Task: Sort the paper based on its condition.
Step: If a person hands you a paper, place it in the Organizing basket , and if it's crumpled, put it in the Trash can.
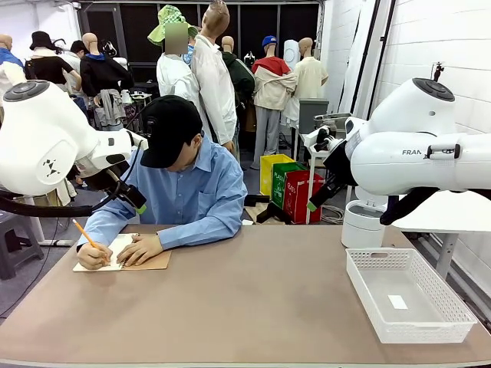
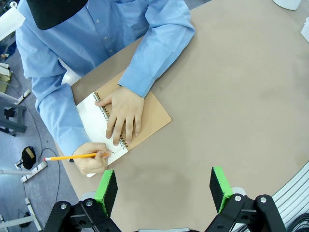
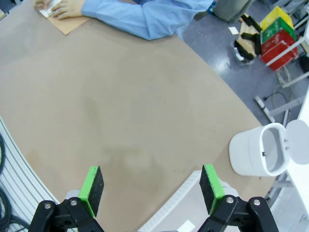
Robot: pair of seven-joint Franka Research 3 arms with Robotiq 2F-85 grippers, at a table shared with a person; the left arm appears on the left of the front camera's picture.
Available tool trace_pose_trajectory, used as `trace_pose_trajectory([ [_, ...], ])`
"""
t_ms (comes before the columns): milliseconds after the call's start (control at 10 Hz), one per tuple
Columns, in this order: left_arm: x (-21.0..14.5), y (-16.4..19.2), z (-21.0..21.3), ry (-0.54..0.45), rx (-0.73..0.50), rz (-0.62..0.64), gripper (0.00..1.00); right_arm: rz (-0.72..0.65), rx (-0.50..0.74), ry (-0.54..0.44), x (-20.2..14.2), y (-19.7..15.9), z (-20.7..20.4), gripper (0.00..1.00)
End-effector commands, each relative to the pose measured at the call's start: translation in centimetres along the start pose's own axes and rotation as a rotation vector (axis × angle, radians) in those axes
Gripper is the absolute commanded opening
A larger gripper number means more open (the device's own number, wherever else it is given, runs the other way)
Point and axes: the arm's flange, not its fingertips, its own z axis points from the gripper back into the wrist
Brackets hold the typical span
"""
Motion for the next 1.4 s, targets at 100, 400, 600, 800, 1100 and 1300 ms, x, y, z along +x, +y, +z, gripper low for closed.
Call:
trace_pose_trajectory([
  [100,0.00,0.04,0.01,-0.001,-0.003,0.002,1.00,0.000,0.000,0.002,-0.02,-0.02,-0.08,1.00],
  [400,0.00,0.04,0.01,-0.001,-0.003,0.002,1.00,0.000,0.000,0.002,-0.02,-0.02,-0.08,1.00],
  [600,0.00,0.04,0.01,-0.001,-0.003,0.002,1.00,0.000,0.000,0.002,-0.02,-0.02,-0.08,1.00],
  [800,0.00,0.04,0.01,-0.001,-0.003,0.002,1.00,0.000,0.000,0.002,-0.02,-0.02,-0.08,1.00],
  [1100,0.00,0.04,0.01,-0.001,-0.003,0.002,1.00,0.000,0.000,0.002,-0.02,-0.02,-0.08,1.00],
  [1300,0.00,0.04,0.01,-0.001,-0.003,0.002,1.00,0.000,0.000,0.002,-0.02,-0.02,-0.08,1.00],
])
